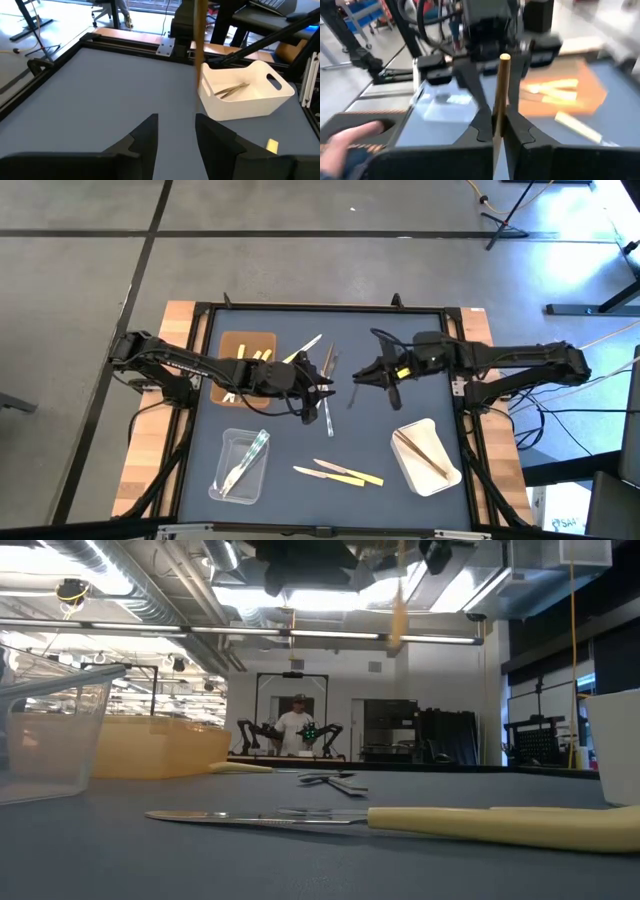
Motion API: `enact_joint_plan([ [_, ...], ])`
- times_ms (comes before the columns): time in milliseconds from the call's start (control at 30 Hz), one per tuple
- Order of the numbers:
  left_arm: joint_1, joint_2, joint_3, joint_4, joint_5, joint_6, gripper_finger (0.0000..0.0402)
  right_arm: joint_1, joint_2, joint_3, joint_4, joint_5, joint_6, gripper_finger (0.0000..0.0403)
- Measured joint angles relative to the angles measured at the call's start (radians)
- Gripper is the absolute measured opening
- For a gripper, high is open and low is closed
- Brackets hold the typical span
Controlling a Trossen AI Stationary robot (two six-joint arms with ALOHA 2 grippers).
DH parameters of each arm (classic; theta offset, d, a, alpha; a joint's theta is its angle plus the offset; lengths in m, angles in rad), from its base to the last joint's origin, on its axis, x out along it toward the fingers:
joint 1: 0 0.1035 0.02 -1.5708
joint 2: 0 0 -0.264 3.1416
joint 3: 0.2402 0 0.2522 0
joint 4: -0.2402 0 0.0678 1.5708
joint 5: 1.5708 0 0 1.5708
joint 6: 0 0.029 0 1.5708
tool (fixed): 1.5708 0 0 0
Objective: Sort silverware by color (type)
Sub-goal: Put the gold knife into the white bin
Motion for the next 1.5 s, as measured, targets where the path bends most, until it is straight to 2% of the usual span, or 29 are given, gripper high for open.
enact_joint_plan([
  [133,0.0,0.0,0.0,-0.011,0.0,0.001,0.0125,0.0,0.0,0.078,-0.183,-0.063,0.113,0.0002],
  [267,0.0,0.0,0.0,-0.011,0.0,0.002,0.0125,0.004,0.0,0.098,-0.289,-0.133,0.244,0.0002],
  [500,0.0,0.0,0.0,-0.011,0.0,0.003,0.0125,0.103,0.0,0.098,-0.397,-0.148,0.377,0.0002],
  [700,0.0,0.0,0.0,-0.011,0.0,0.003,0.0125,0.205,0.0,0.099,-0.499,-0.208,0.446,0.0003],
  [1033,0.0,0.0,0.0,-0.015,0.0,0.003,0.0125,0.396,0.031,0.099,-0.778,-0.011,0.561,0.0006],
  [1200,0.0,0.0,0.0,-0.021,0.0,0.003,0.0125,0.478,0.062,0.099,-0.828,0.068,0.615,0.0003],
  [1500,0.0,0.0,0.0,-0.03,0.0,0.003,0.0125,0.56,0.158,0.099,-0.836,0.125,0.654,0.0007],
])
